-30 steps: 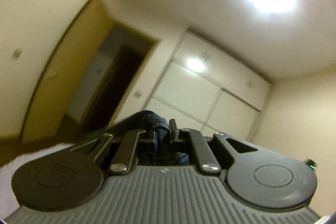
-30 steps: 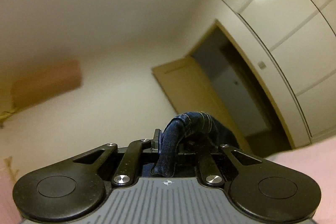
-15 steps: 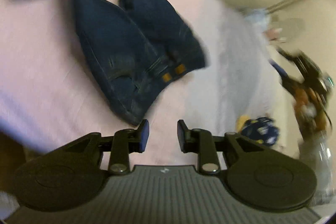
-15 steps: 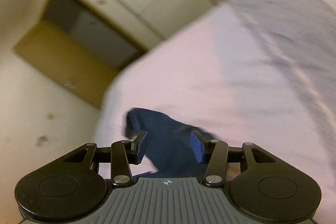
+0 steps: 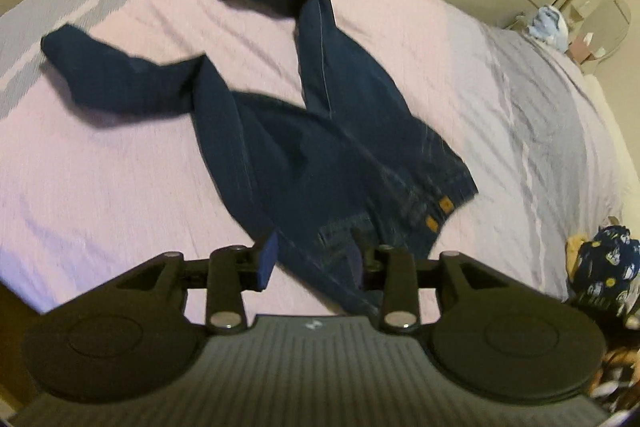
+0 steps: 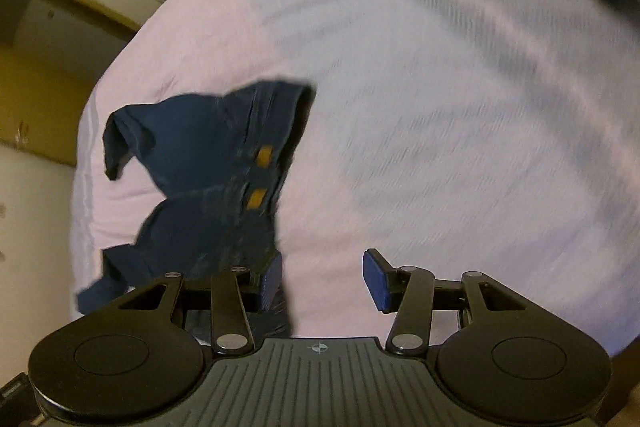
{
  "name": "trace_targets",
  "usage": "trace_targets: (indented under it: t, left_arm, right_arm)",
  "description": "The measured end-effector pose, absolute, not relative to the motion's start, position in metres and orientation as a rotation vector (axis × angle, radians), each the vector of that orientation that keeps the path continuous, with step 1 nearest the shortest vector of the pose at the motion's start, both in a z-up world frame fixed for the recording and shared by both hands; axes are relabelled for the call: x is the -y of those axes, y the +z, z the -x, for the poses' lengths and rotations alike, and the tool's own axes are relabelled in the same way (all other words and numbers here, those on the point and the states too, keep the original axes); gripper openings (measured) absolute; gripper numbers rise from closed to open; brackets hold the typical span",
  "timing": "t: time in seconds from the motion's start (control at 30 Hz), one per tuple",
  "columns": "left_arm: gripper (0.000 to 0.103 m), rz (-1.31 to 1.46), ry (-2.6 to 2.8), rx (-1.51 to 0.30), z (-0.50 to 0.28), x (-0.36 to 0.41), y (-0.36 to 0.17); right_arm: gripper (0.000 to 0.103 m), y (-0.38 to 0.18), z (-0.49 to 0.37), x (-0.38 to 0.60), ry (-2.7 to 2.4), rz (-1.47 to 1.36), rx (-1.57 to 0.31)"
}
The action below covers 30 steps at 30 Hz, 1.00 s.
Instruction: Fold clothes
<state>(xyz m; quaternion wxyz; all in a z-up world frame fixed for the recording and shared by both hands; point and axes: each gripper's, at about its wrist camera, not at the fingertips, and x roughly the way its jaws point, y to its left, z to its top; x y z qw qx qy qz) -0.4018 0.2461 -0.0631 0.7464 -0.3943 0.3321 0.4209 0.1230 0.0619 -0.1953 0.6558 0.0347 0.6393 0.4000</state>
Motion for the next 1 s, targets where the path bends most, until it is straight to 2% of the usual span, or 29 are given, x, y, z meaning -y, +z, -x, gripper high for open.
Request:
trace_targets:
  t: [0.13, 0.2, 0.47, 0.63, 0.7, 0.73, 0.77, 0.8, 0.87, 1.0]
  left_arm:
    - [0.035, 0.838, 0.884, -0.751, 0.421, -0.305, -0.079]
    - [0.037, 0.836, 0.869, -0.767, 0.435, -0.332, -0.087]
    - [0.037, 0.825, 0.849, -0.936, 0.489, -0.415, -0.134]
    - [0.037, 0.897, 0.881, -0.924, 0.508, -0.435, -0.149]
    - [0.037, 0.934, 0.891, -0.912, 0.514, -0.436, -0.151]
    - [0.037, 0.946, 0.899, -0.906, 0.516, -0.437, -0.151]
    - [0.037, 0.951, 0.908, -0.9, 0.517, -0.436, -0.149]
    - [0.037, 0.955, 0.918, -0.893, 0.518, -0.435, -0.146]
    - [0.037, 0.961, 0.937, -0.879, 0.52, -0.433, -0.141]
    - [0.037, 0.942, 0.974, -0.829, 0.522, -0.427, -0.126]
  right_arm:
    - [0.068, -0.229, -0.072, -0.061, 0.785, -0.338, -1.604]
    - [0.068, -0.249, -0.044, -0.058, 0.695, -0.48, -1.666]
    - [0.069, -0.325, 0.015, -0.078, 0.486, -0.709, -1.627]
    - [0.069, -0.371, 0.051, -0.091, 0.358, -0.841, -1.589]
    - [0.068, -0.369, 0.044, -0.107, 0.37, -0.823, -1.552]
    - [0.052, -0.368, 0.041, -0.116, 0.377, -0.815, -1.533]
    - [0.025, -0.365, 0.037, -0.124, 0.386, -0.801, -1.515]
    - [0.019, -0.355, 0.028, -0.13, 0.414, -0.764, -1.498]
    - [0.015, -0.325, 0.008, -0.135, 0.499, -0.711, -1.421]
    - [0.011, -0.222, -0.048, -0.117, 0.694, -0.561, -1.119]
